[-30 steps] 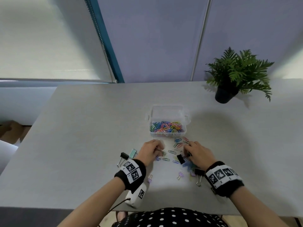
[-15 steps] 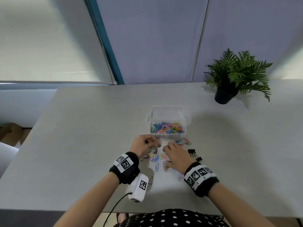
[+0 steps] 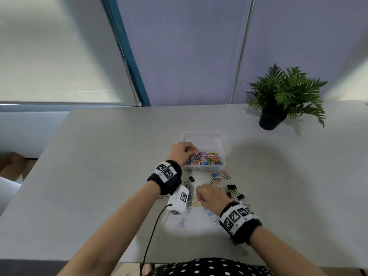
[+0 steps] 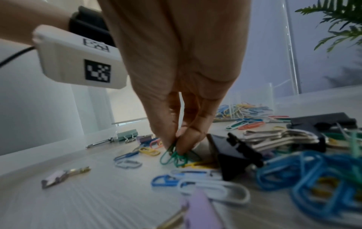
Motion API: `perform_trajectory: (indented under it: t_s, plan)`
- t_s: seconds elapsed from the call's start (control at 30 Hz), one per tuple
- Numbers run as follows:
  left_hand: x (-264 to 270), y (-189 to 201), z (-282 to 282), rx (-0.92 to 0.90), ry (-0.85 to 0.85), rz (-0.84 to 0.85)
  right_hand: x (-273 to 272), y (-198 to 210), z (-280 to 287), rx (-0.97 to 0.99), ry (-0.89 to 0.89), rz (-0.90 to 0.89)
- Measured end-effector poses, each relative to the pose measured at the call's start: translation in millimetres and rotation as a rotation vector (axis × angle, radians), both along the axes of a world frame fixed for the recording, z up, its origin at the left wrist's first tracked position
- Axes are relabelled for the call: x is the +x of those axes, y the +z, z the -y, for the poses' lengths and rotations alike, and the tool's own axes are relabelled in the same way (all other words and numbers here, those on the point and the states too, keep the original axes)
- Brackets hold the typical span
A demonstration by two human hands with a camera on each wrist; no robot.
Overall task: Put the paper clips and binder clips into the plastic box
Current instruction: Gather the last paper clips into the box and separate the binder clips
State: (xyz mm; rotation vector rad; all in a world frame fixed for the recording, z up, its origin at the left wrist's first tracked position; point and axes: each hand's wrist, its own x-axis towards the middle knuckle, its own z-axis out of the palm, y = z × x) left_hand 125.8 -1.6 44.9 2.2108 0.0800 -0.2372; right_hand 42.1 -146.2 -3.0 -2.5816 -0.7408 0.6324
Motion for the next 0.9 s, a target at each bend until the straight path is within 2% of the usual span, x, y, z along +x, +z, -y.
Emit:
perform_trajectory:
  t_s: [0.13,0.23,0.37,0.47,0.6,0.77,0.83,0.9]
  plan:
    - [9.4,0.6,-7.5,0.142,-0.057,-0.004,10.6,9.3,12.2,0.236,-0.138,-0.172]
    - [0.6,-1.0,-22.2,0.146,-0.088,0.043,23.1,24.9,27.3,0.386,-0.286,-0.260]
    - [-17.6,3.6,-43.4,0.041,-0.065,0.143,56.9,45.7,45.3,0.503,-0.389,-0.222]
    - [-30.1,2.2,-52.3,0.001,-0.088,0.137,83.0,52.8,47.2,0.591,-0.488,-0.157]
    - [-45.0,-9.0,-46.2,0.057,-0.221,0.059,103.5,50.1,35.6,0.542,-0.512,-0.005]
    - [-70.2,-18.5,-41.1,0.178,-0.355,0.057,88.6,44.7,28.1,0.339,-0.322,0.154]
    - [-83.3,-21.8,-38.8,0.251,-0.459,0.061,70.6,41.9,24.5,0.296,-0.242,0.162]
    - [-95.2,-30.3,-35.9,0.318,-0.538,0.080,47.9,36.4,20.1,0.210,-0.184,0.090]
